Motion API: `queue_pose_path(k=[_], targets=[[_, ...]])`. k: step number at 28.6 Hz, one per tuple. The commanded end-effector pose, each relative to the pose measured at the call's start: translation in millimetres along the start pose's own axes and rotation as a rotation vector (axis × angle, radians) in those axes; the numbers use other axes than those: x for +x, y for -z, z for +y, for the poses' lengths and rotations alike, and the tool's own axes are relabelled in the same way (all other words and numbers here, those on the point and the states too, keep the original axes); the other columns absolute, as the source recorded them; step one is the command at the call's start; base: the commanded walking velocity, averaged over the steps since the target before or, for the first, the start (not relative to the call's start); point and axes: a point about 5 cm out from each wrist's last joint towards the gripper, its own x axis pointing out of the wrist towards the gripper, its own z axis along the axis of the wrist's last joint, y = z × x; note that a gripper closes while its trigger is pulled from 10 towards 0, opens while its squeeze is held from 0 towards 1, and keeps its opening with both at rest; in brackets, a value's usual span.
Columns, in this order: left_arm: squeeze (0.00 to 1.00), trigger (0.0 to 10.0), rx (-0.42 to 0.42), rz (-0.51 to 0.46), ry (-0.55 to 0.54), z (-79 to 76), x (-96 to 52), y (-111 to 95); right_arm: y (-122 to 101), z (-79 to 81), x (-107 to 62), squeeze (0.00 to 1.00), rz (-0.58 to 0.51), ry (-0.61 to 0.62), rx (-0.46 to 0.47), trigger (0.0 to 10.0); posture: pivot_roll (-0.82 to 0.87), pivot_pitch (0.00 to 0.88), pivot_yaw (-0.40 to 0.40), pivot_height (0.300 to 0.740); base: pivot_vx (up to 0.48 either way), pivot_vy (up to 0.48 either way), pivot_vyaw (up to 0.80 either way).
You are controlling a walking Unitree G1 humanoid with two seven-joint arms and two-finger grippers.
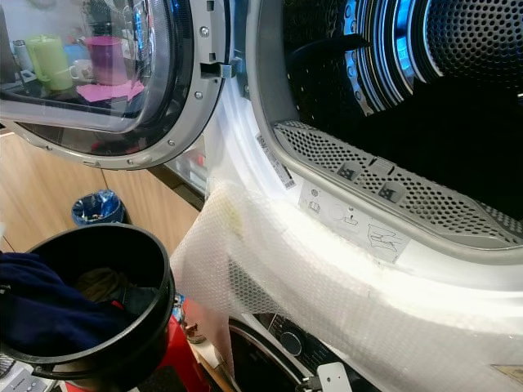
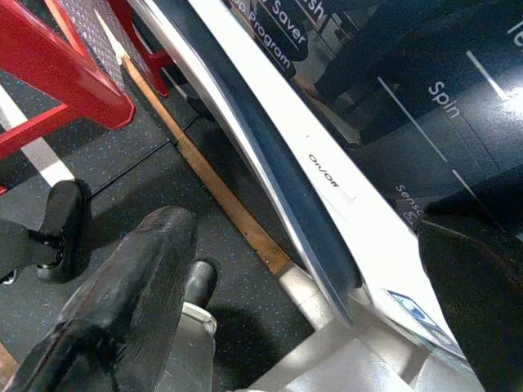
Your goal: Clothes washing
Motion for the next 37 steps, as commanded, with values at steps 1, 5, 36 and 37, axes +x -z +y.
queue_pose_path(k=[1,5,36,37], targets=[[0.0,0.0,-0.018,-0.125,0.056,-5.9,-4.0,-26.9,-35.3,-5.4,0.7,0.0,-0.122,0.018,-0.014,10.0,0.36,0.0,-0.111,0.74,0.0,0.0,0.0],[0.0,0.0,-0.054,-0.272,0.337,-39.2,-21.7,-63.7,-34.5,-5.1,0.8,0.0,-0.121,0.02,-0.01,10.0,0.36,0.0,-0.109,0.74,0.0,0.0,0.0],[0.0,0.0,-0.034,-1.051,1.89,-157.2,-267.3,-232.0,-28.8,2.5,1.3,0.0,-0.125,-0.012,0.022,10.0,0.33,0.0,-0.057,0.74,0.0,0.0,0.0],[0.0,0.0,-0.034,-1.051,1.89,-157.2,-267.3,-232.0,-28.8,2.5,1.3,0.0,-0.125,-0.012,0.022,10.0,0.33,0.0,-0.057,0.74,0.0,0.0,0.0]])
